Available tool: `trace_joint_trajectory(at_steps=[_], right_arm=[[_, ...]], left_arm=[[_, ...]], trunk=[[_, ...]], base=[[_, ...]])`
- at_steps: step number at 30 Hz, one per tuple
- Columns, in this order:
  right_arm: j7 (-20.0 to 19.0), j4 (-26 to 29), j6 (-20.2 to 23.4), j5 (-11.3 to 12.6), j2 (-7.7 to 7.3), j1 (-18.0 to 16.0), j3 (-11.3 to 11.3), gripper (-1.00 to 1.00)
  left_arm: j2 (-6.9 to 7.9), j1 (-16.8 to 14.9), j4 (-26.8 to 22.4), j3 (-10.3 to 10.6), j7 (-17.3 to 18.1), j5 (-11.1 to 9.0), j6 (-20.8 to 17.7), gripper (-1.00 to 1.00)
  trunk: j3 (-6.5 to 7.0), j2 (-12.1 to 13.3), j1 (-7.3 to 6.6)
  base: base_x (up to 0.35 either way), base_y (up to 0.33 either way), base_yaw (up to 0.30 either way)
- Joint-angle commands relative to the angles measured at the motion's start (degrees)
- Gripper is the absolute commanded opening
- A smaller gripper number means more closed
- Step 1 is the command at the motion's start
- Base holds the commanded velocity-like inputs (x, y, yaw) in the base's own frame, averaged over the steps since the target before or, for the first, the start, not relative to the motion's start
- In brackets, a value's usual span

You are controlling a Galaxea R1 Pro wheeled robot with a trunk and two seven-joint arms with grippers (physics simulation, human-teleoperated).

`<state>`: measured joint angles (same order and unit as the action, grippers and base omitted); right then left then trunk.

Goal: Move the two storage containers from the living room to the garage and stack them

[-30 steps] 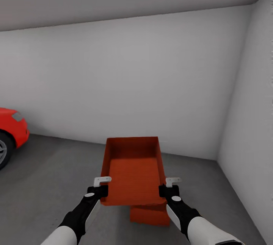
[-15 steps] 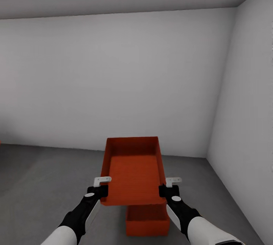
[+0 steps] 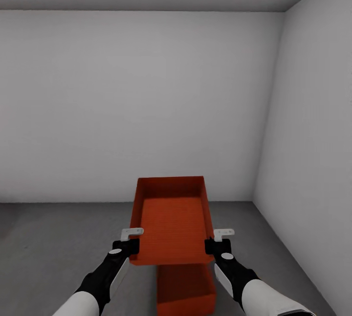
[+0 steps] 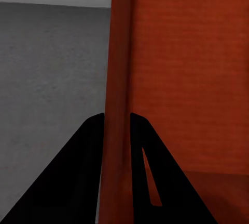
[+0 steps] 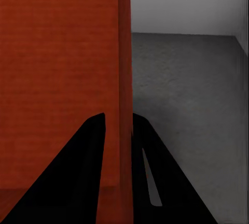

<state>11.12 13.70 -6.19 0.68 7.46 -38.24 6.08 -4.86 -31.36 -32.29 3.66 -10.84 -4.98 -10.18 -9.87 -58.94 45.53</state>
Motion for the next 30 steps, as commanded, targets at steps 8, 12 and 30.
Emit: trace_joint_trajectory(at_steps=[8,12,30], right_arm=[[5.23,-0.17,-0.22,0.64,-0.07,-0.08,-3.36,-1.0],[5.23,-0.17,-0.22,0.61,-0.07,-0.08,-3.36,-1.0],[5.23,-0.17,0.04,0.56,-0.07,-0.08,-3.36,-1.0]], left_arm=[[0.11,-0.02,-0.31,-0.23,-1.38,0.85,2.25,-1.0],[0.11,-0.02,-0.31,-0.23,-1.38,0.85,2.26,-1.0],[0.02,-0.02,-0.32,-0.24,-1.38,0.85,2.18,-1.0]], trunk=[[-0.08,-0.06,0.01],[-0.08,-0.06,0.01],[-0.08,-0.06,0.01]], base=[[0.015,0.012,-0.214],[0.001,0.001,-0.038],[0.084,0.0,-0.001]])
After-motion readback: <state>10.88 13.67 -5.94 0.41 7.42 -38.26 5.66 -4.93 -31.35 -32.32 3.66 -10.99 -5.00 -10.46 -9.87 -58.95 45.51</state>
